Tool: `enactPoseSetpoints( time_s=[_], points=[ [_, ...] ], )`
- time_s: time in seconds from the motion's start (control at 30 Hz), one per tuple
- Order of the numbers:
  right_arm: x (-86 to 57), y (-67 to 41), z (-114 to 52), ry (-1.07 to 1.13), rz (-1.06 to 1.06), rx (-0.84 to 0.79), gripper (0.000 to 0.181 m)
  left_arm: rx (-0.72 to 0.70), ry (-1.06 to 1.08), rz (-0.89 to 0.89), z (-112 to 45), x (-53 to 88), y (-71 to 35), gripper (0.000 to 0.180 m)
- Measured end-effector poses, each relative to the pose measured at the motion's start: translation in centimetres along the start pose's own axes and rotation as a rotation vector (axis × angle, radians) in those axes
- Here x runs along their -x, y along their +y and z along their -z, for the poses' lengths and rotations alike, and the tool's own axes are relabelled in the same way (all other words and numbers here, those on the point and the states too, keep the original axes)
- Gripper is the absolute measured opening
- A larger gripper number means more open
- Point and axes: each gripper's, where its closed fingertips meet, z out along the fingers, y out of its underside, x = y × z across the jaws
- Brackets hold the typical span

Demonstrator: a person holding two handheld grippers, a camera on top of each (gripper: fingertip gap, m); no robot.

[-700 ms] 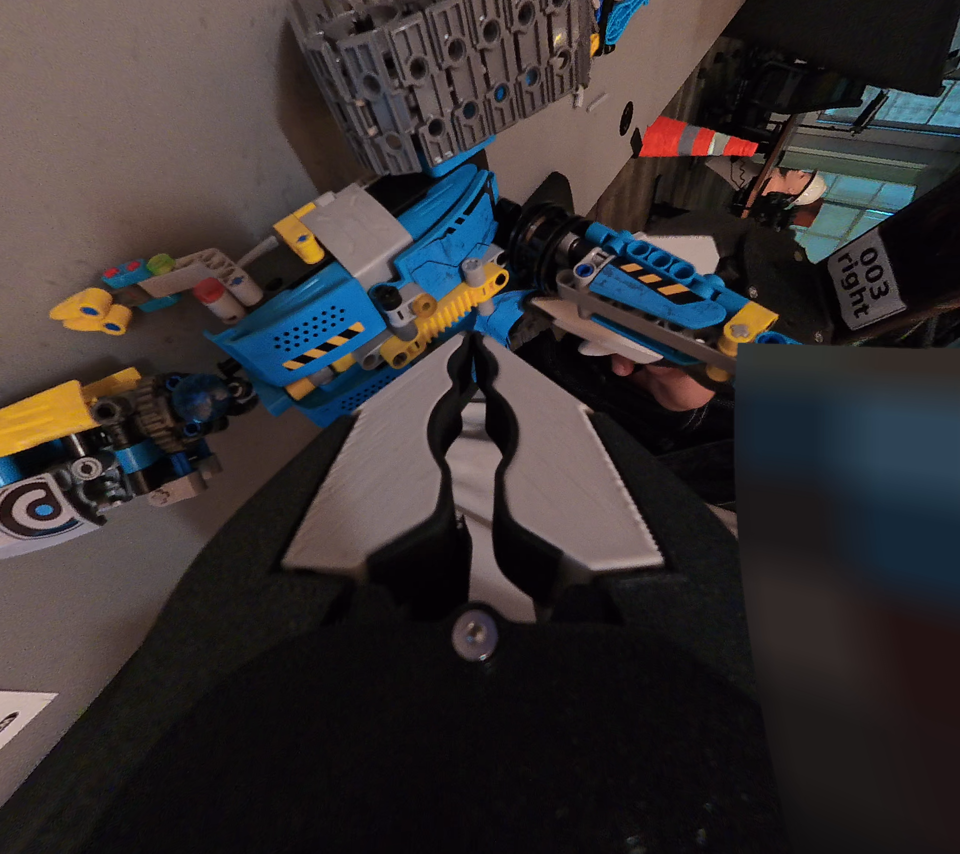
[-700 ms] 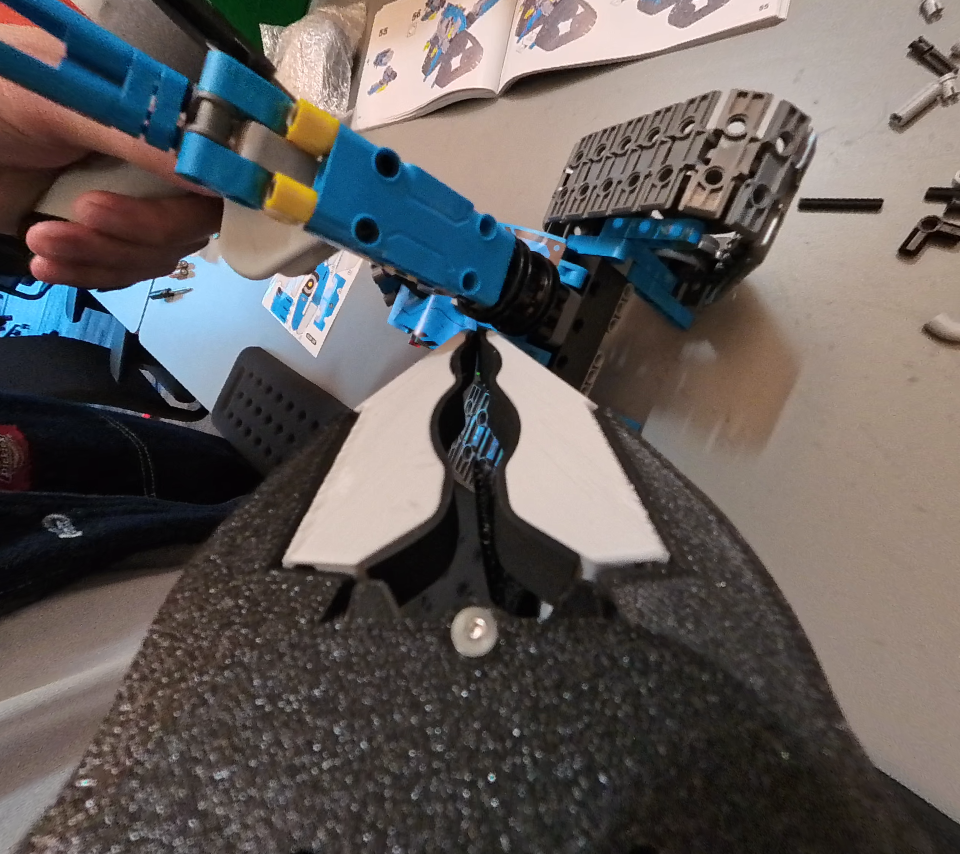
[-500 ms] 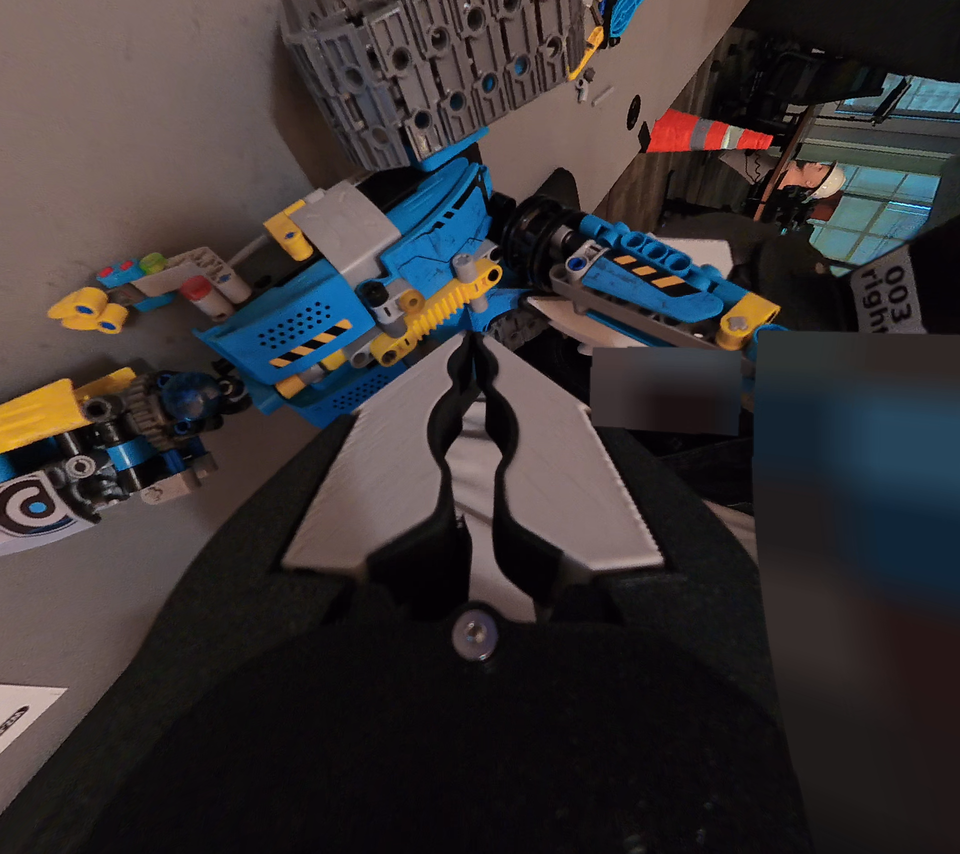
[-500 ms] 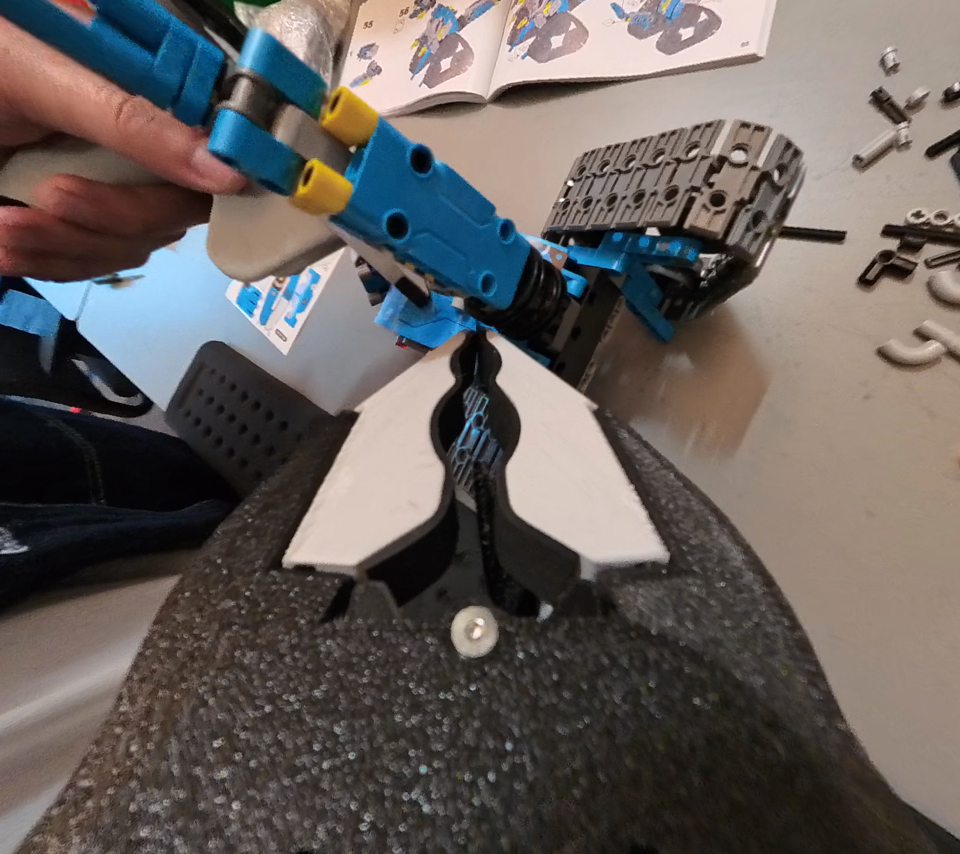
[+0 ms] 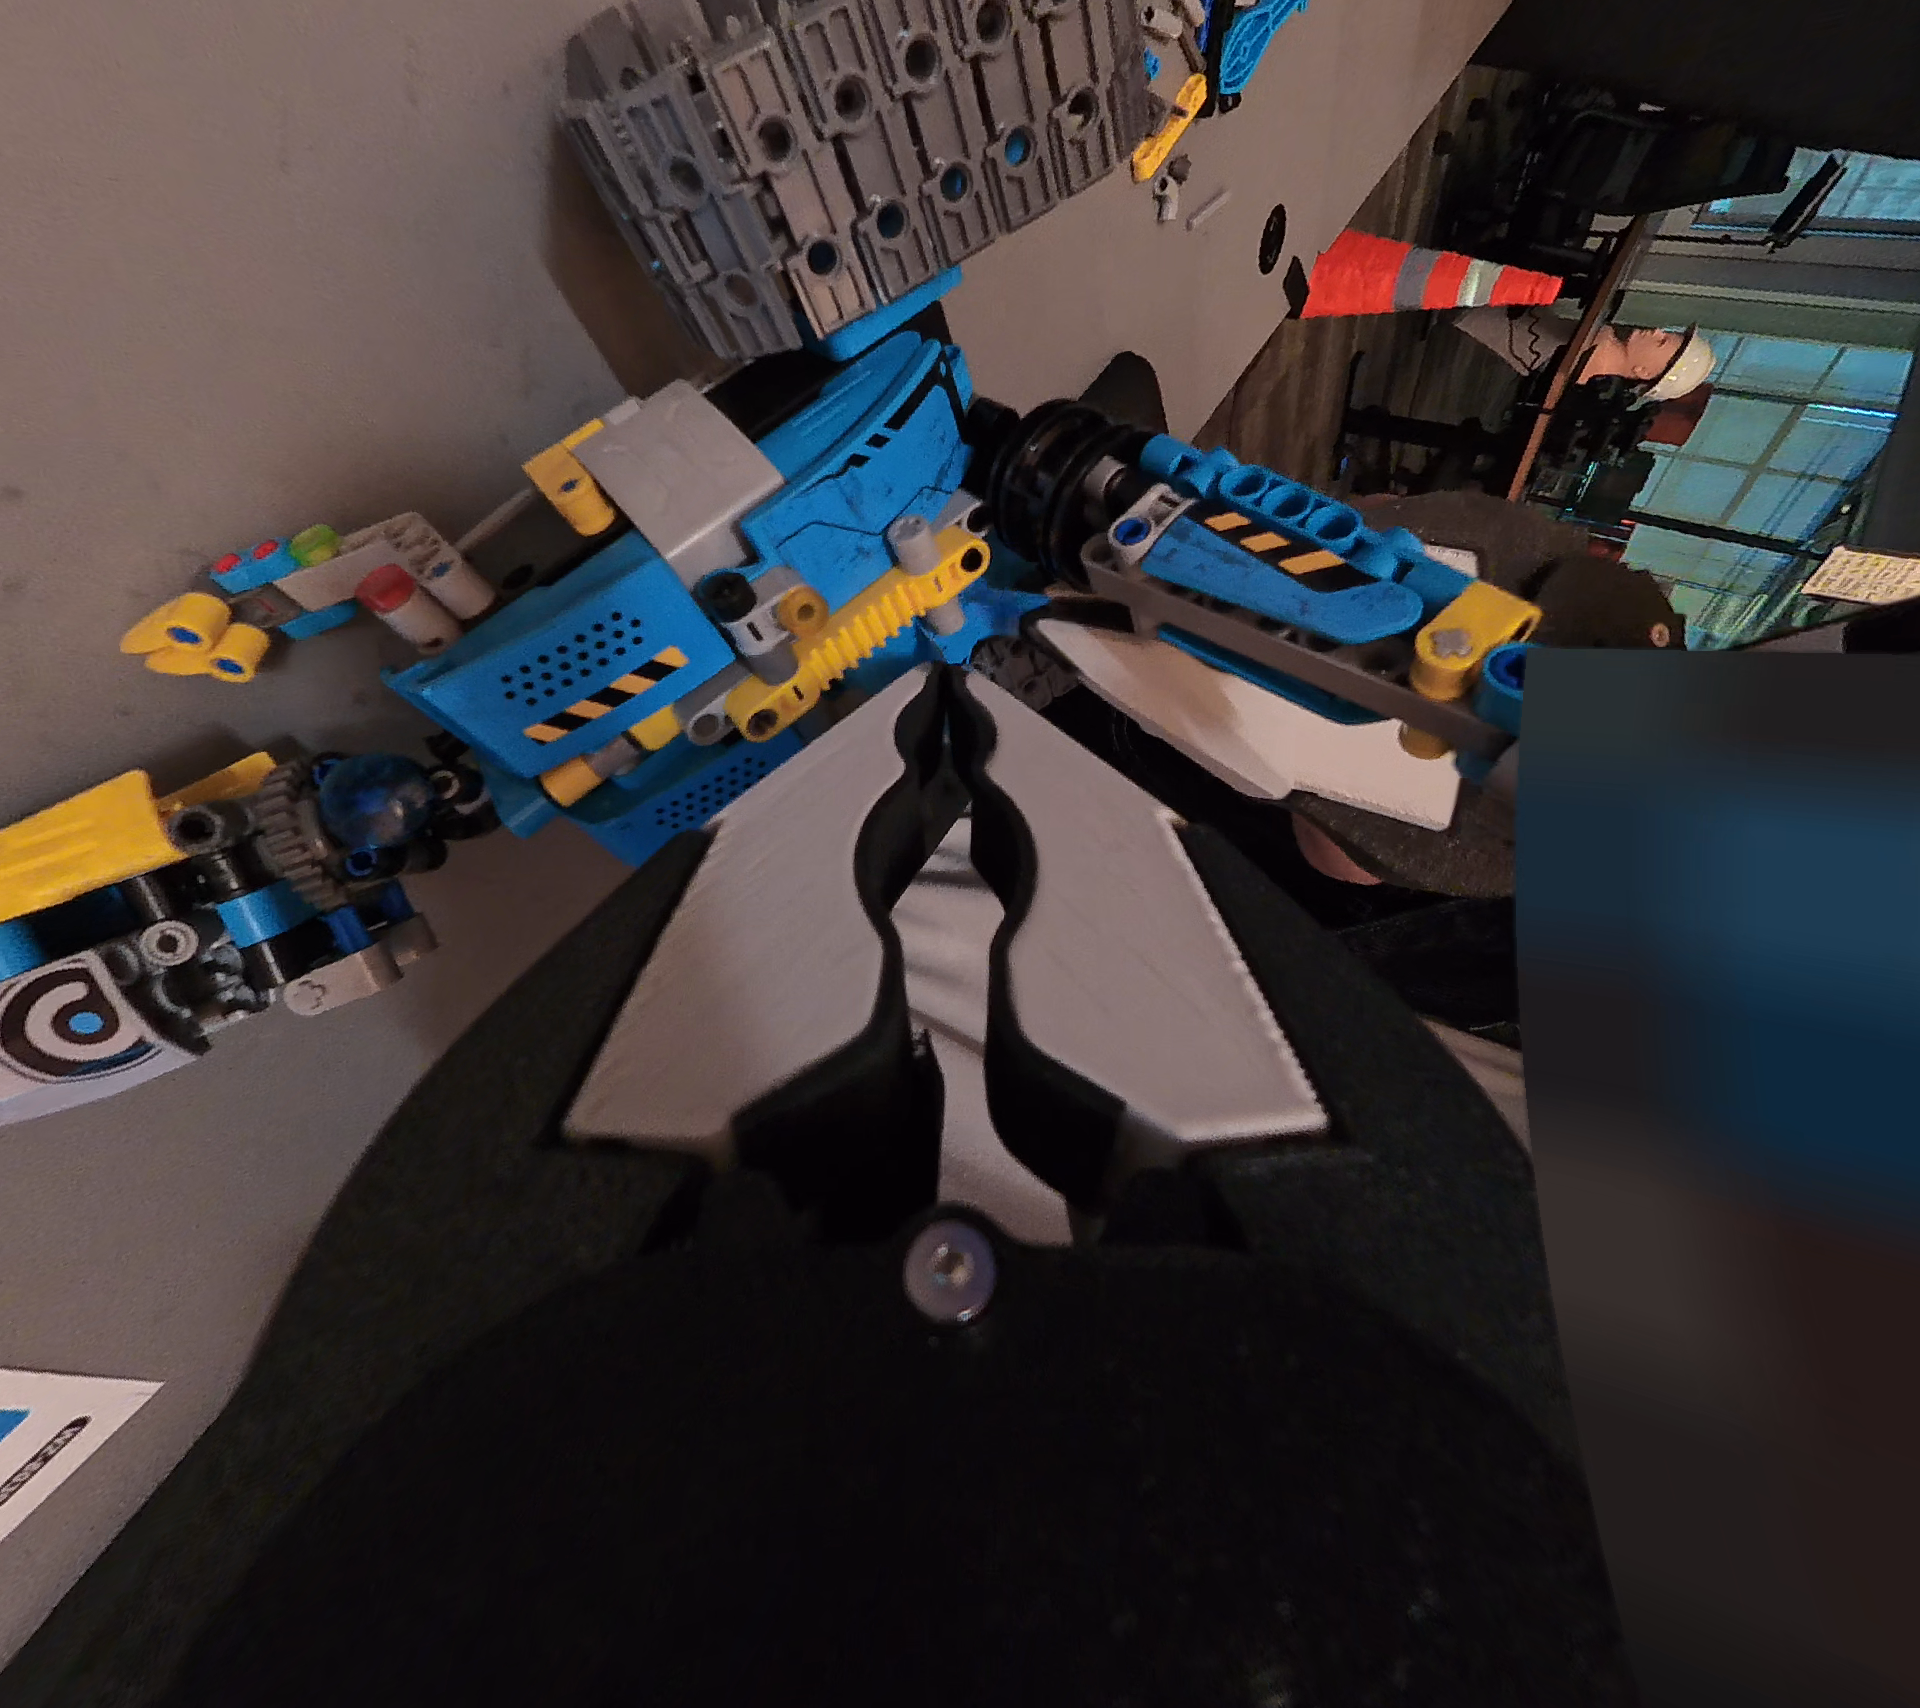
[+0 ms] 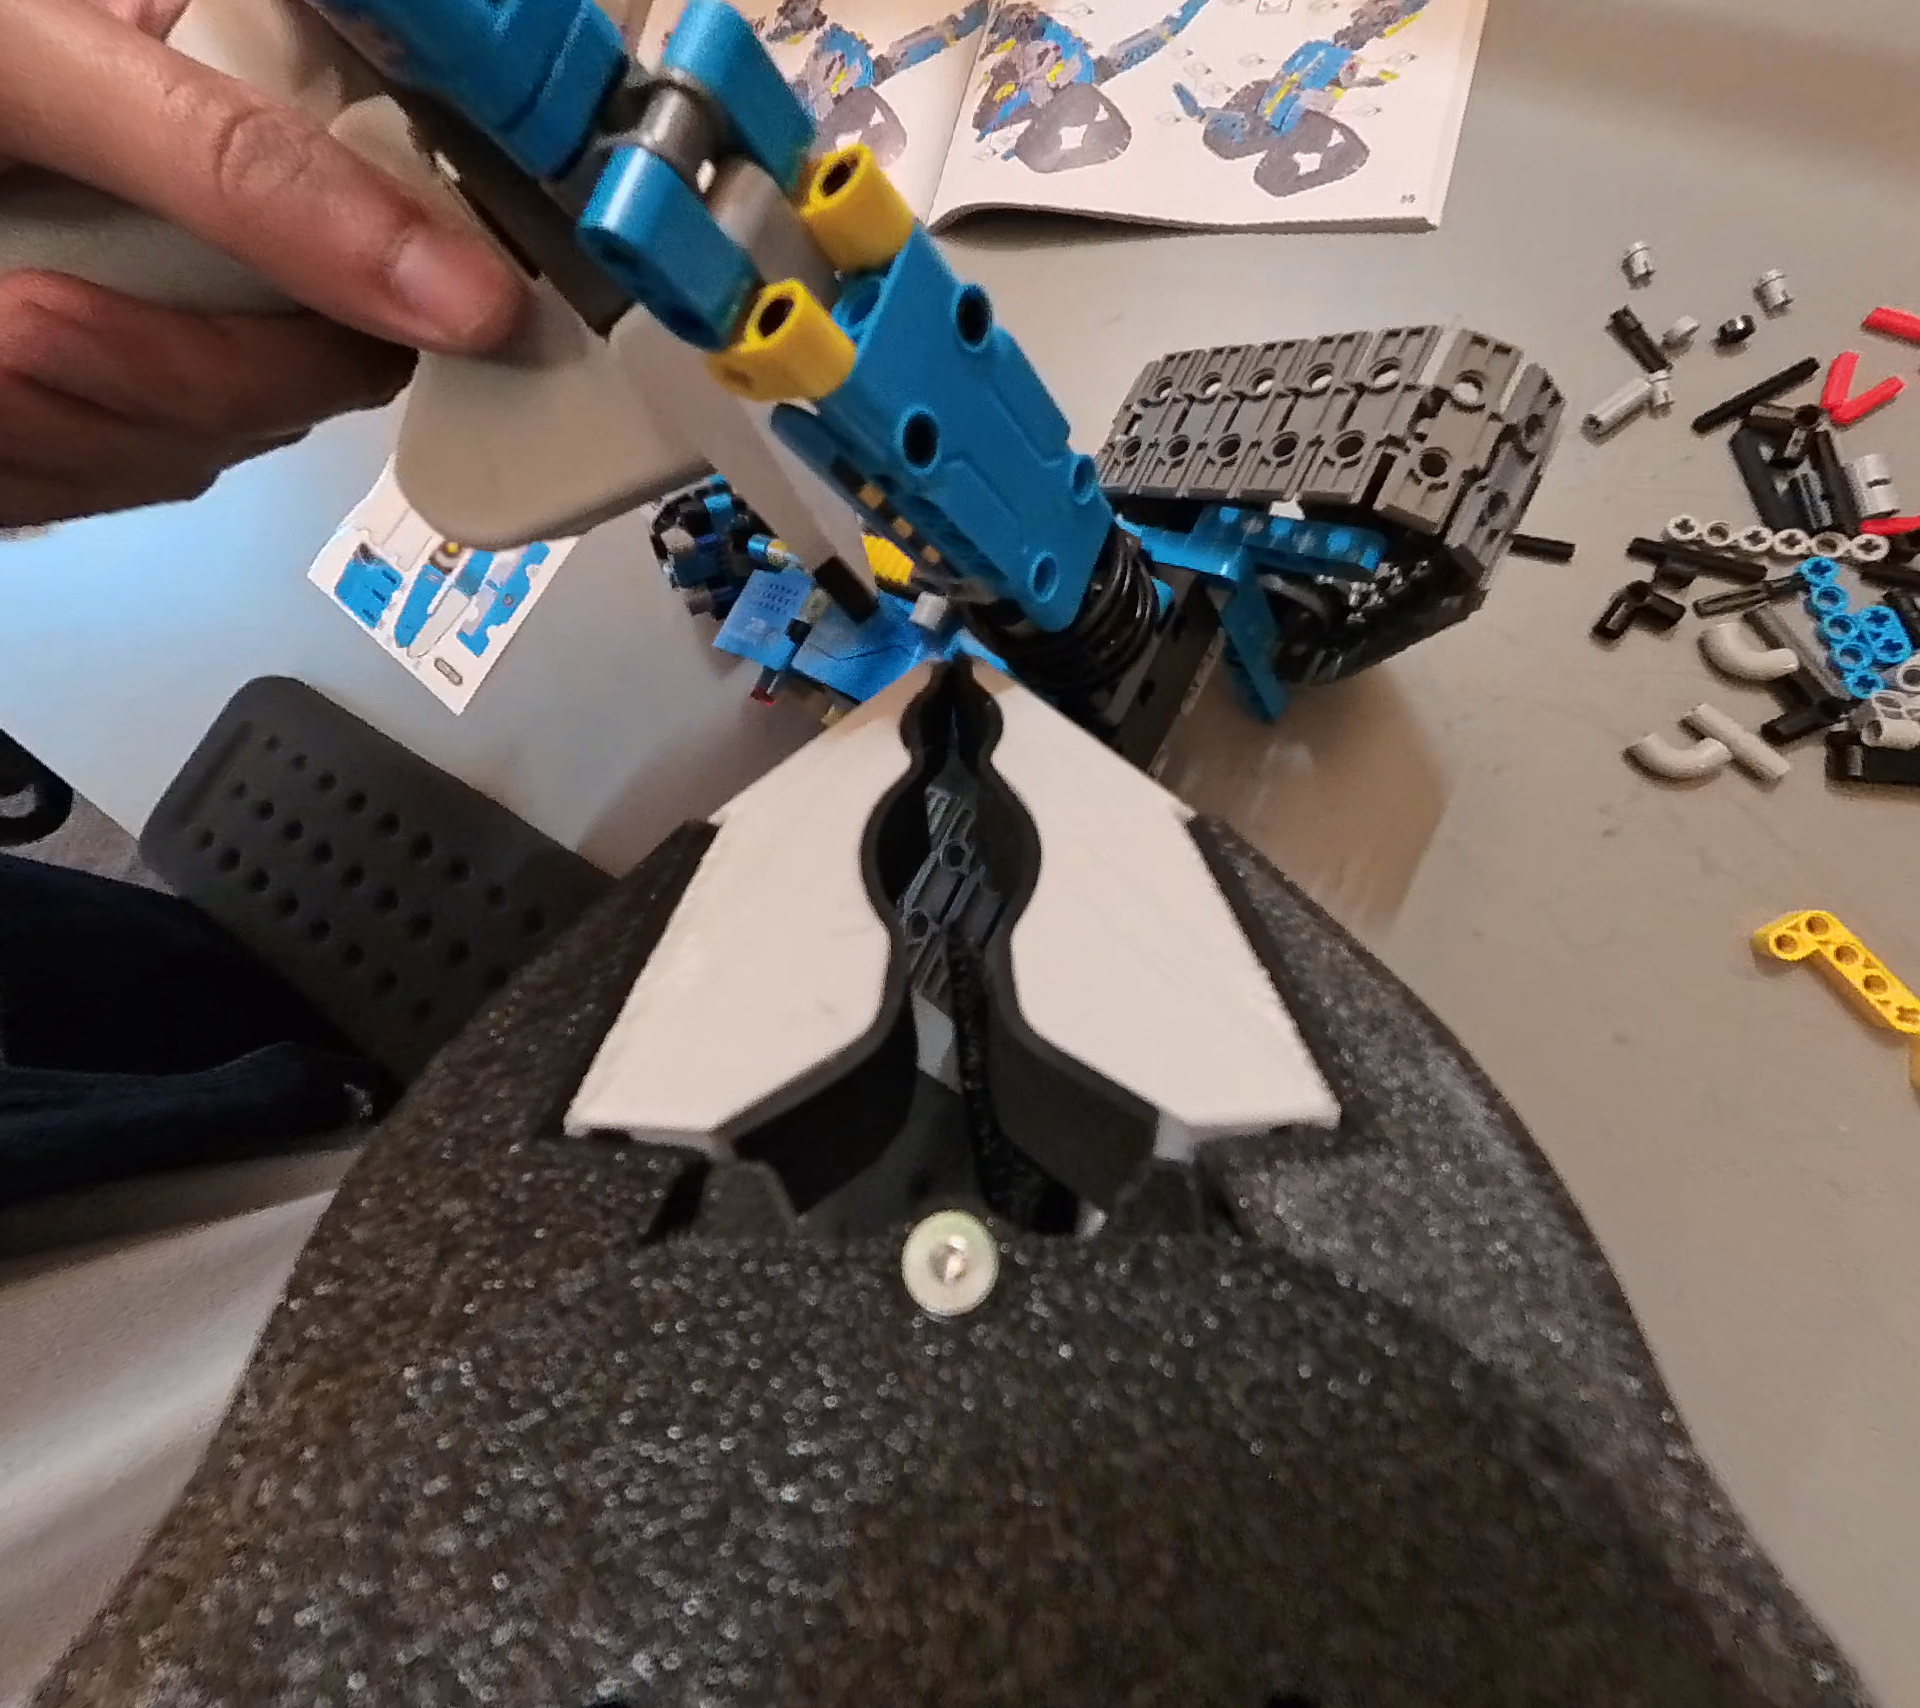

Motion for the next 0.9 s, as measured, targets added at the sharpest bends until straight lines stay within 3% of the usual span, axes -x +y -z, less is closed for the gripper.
enactPoseSetpoints(
  time_s=[0.9],
  points=[
    [0.12, -0.13, -0.37, -0.011, -0.026, -0.015, 0.0, 0.002, 0.007, -0.036, 0.62, -0.13, -0.53, 0.0]
  ],
)
